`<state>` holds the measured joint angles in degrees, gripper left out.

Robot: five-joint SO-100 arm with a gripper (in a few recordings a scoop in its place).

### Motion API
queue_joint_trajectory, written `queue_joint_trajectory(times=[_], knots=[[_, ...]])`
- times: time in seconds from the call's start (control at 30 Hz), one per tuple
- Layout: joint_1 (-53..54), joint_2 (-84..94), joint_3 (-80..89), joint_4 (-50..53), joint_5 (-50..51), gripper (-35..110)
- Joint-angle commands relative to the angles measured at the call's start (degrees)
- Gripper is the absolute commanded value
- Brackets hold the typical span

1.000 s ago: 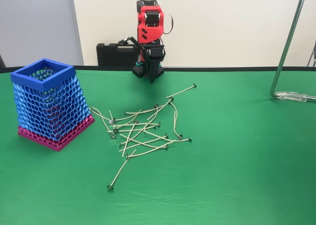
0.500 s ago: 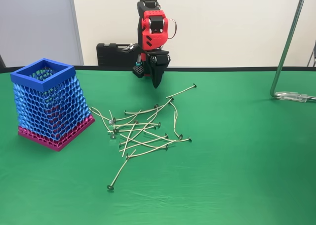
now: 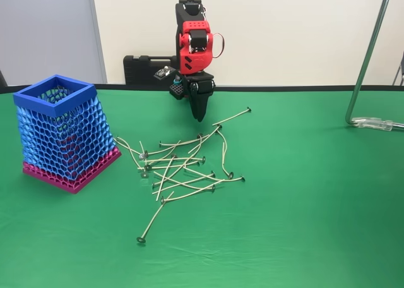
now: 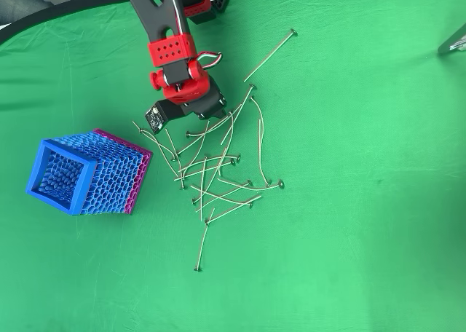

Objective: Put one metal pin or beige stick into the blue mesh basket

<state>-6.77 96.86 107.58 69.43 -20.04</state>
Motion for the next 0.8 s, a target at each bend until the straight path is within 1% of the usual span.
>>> queue_joint_trajectory(times=[0.0, 0.23, 0.47, 0.63, 0.77], knots=[[0.00, -1.23, -1.05, 0.53, -1.32, 16], [0.00, -3.60, -1.76, 0.26, -5.10, 16], [-0.79, -3.69, -1.76, -1.58, -6.50, 16], [-0.62, -4.22, 0.26, -6.42, -7.91, 17], [-0.53, -4.39, 0.88, -7.38, -8.53, 17]])
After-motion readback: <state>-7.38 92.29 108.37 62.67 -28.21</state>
